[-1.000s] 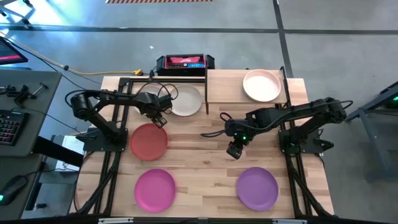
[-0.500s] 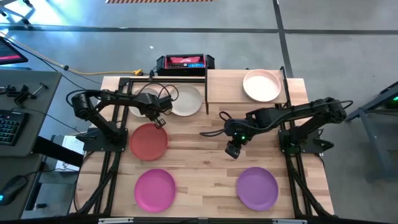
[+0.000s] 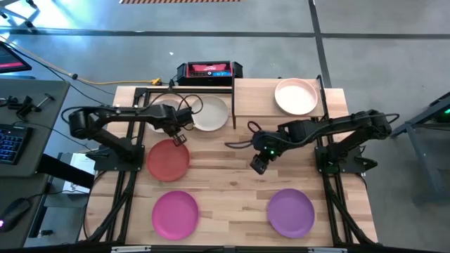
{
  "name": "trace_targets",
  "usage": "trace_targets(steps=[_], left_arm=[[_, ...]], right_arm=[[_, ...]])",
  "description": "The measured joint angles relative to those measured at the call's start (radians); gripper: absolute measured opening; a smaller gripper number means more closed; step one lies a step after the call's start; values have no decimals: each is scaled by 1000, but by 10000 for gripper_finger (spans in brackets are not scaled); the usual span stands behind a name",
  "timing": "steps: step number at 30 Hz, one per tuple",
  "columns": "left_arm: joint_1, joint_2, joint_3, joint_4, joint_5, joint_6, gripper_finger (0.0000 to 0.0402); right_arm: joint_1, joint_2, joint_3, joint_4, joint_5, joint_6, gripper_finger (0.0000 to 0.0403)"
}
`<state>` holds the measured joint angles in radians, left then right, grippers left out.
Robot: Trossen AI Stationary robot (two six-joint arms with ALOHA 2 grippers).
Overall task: Place and stack plates onto a shelf
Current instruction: Stack the gray plate on top of the light orange plate on the shelf
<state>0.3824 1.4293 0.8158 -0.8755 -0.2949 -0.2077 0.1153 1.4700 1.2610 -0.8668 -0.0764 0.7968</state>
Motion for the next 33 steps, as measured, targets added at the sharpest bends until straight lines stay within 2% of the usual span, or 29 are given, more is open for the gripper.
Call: trace_targets(steps=[9,15,23,33], left_arm=[[-99,-129,112,-156,-42,69,1],[-198,-150,201,-278,-87,147,1],[-346,-151,289,-340,-142,305,1],[-484,-150,309,-339,-231,527,1]], right_arm=[[-75,0,0,12,2,91,183],[-140,0,0,54,-7,93,183],[-209,0,0,263,-70,34,183],[-311,0,0,495,-108,-1,183]])
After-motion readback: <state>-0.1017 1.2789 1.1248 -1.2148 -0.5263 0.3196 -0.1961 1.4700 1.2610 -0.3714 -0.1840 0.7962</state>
